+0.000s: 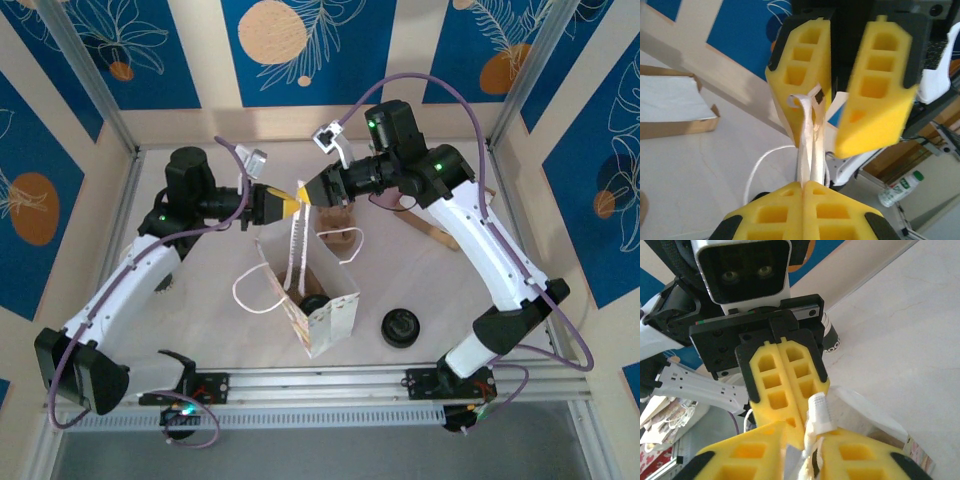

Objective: Pack the takeout coffee

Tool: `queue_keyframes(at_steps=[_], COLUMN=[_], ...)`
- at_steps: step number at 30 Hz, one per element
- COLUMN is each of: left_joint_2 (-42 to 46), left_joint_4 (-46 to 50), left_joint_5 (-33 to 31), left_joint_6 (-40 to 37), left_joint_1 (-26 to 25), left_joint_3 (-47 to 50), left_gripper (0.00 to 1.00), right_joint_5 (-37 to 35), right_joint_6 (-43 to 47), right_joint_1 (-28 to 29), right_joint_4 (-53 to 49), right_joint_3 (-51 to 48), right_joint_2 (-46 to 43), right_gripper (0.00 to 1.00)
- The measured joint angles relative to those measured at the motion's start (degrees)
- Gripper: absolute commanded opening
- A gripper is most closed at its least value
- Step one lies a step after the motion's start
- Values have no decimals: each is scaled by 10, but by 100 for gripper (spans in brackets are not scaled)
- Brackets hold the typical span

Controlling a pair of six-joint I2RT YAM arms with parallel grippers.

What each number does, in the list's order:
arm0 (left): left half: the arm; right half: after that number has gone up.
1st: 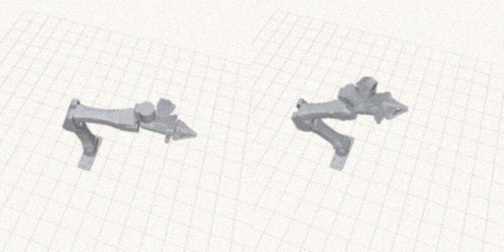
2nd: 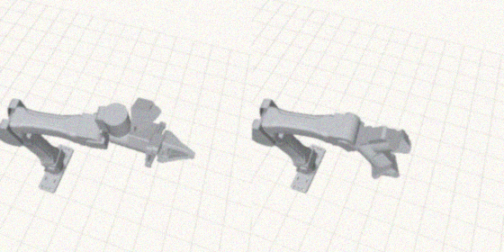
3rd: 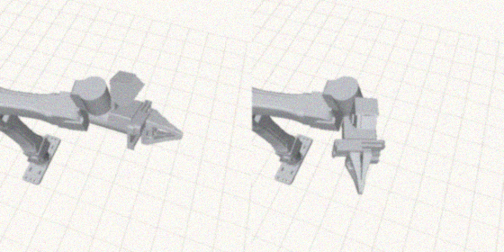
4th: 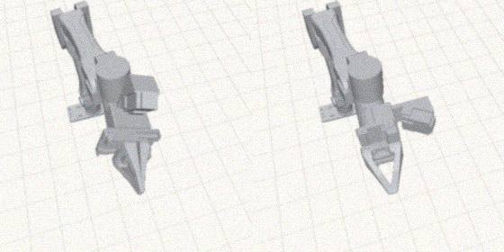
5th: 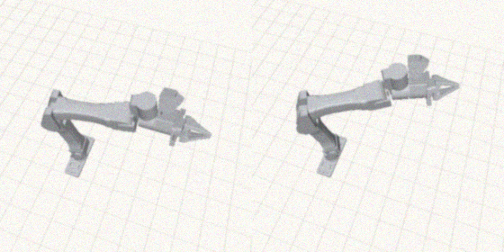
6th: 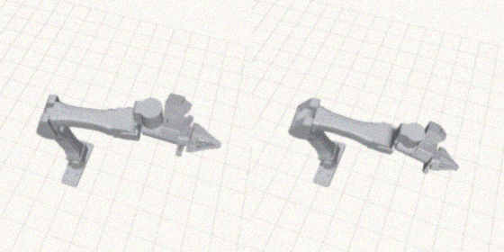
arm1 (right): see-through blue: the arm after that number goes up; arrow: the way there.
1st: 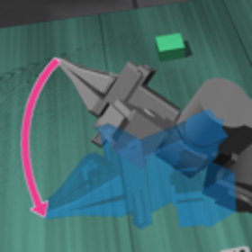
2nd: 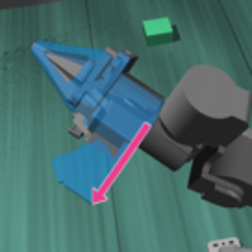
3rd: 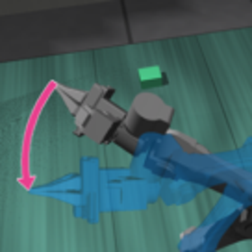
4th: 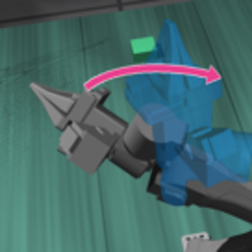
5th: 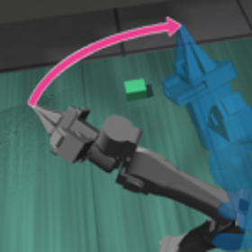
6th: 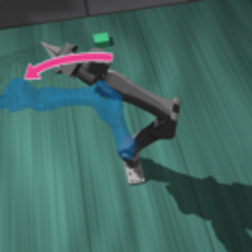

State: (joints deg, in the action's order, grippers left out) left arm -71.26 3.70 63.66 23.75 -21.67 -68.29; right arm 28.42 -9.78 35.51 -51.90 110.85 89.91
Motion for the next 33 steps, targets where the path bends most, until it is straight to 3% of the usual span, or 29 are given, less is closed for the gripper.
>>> queue_keyframes(at_steps=[3,9,15,24,27,33], left_joint_2=[11,29,30,26,18,-2], left_joint_4=[16,22,14,-36,-40,-39], left_joint_5=[-28,-64,-66,-29,-23,-15], left_joint_6=[-15,-27,-14,33,35,35], left_joint_1=[16,28,28,26,22,13], left_joint_3=[0,0,-6,-19,-22,-40], left_gripper=[0,0,0,0,0,0], right_joint_5=[-9,-14,-14,22,35,43], right_joint_6=[6,2,-23,-74,-86,-100], right_joint_1=[3,5,5,3,3,0], right_joint_4=[0,3,17,65,75,83], right_joint_3=[0,0,6,17,30,39], right_joint_2=[0,0,2,22,35,42], right_gripper=[38,59,60,46,37,10])
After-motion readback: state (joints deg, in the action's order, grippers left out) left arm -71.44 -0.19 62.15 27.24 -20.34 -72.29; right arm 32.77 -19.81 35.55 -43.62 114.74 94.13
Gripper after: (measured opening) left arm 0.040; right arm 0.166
